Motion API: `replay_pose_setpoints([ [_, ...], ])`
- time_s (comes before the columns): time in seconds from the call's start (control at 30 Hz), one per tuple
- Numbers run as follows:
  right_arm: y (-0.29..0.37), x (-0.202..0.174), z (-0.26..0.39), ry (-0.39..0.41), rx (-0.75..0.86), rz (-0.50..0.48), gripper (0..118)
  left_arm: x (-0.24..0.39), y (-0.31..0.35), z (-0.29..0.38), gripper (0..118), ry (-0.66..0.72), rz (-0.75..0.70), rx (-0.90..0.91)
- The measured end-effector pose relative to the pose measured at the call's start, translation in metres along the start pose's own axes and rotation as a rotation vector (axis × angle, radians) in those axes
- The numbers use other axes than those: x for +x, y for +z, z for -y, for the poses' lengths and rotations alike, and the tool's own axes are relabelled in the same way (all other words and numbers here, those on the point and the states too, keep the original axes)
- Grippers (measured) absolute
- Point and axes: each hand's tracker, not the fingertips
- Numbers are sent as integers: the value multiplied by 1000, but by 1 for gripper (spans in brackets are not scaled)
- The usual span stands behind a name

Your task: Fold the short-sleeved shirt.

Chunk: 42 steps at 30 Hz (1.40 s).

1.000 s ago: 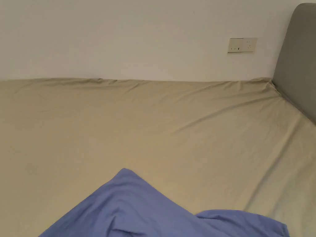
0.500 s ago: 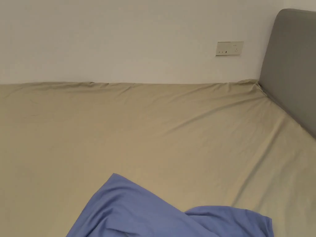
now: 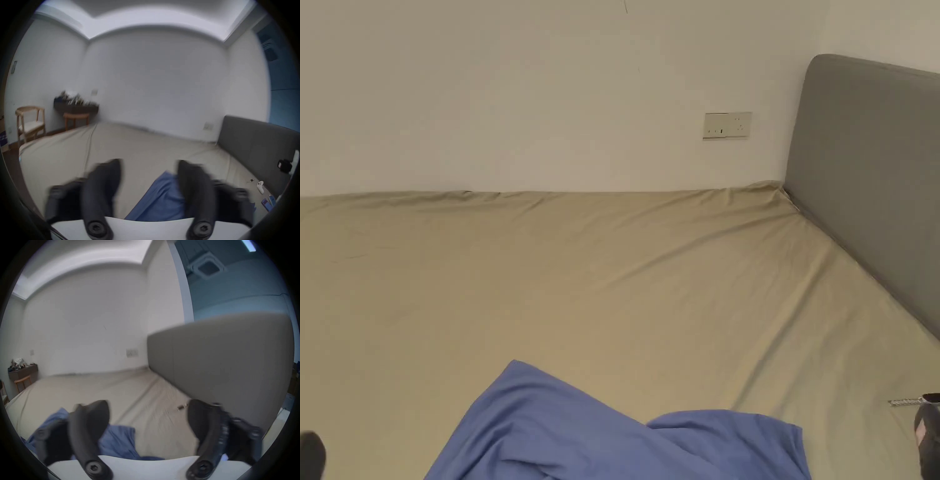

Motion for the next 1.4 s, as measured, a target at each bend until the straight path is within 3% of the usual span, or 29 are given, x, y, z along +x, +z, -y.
replay_pose_setpoints([
  [0.03,8,-6,-2,9,30,0,50,8,8,1,20,-31,30,59],
  [0.07,16,-11,-4,18,46,-1,42,15,12,2,14,-54,31,57],
  [0.13,30,-19,-2,25,72,-5,10,22,17,10,5,-55,86,14],
  [0.17,31,-20,2,27,68,-21,4,25,19,14,0,-42,113,-21],
  [0.43,22,-23,20,36,-49,-58,2,27,-28,37,0,-39,175,-213],
  [0.7,-18,-22,39,40,-143,-23,2,66,-248,34,1,-76,253,-381],
  [0.73,-26,-22,42,40,-153,-15,2,74,-284,44,14,-90,237,-453],
  [0.77,-33,-22,45,40,-169,-8,2,82,-317,56,60,-96,222,-520],
  [0.8,-40,-22,48,36,-180,-1,2,90,-345,67,98,-94,210,-594],
  [0.83,-47,-21,51,32,-190,3,2,95,-373,85,118,-93,195,-678],
  [0.9,-61,-20,58,33,-217,28,2,98,-403,119,105,-54,187,-727],
  [1.1,-92,-13,80,40,-281,73,2,116,-445,204,105,-178,66,-907],
  [1.3,-99,-8,94,49,-325,86,2,117,-432,204,90,-171,65,-854],
  [1.33,-99,-8,94,55,-327,84,2,109,-438,205,81,-163,62,-854],
  [1.37,-97,-9,94,61,-327,84,2,105,-436,202,53,-137,66,-842],
  [1.4,-97,-8,93,63,-327,84,3,103,-434,198,14,-136,57,-832],
])
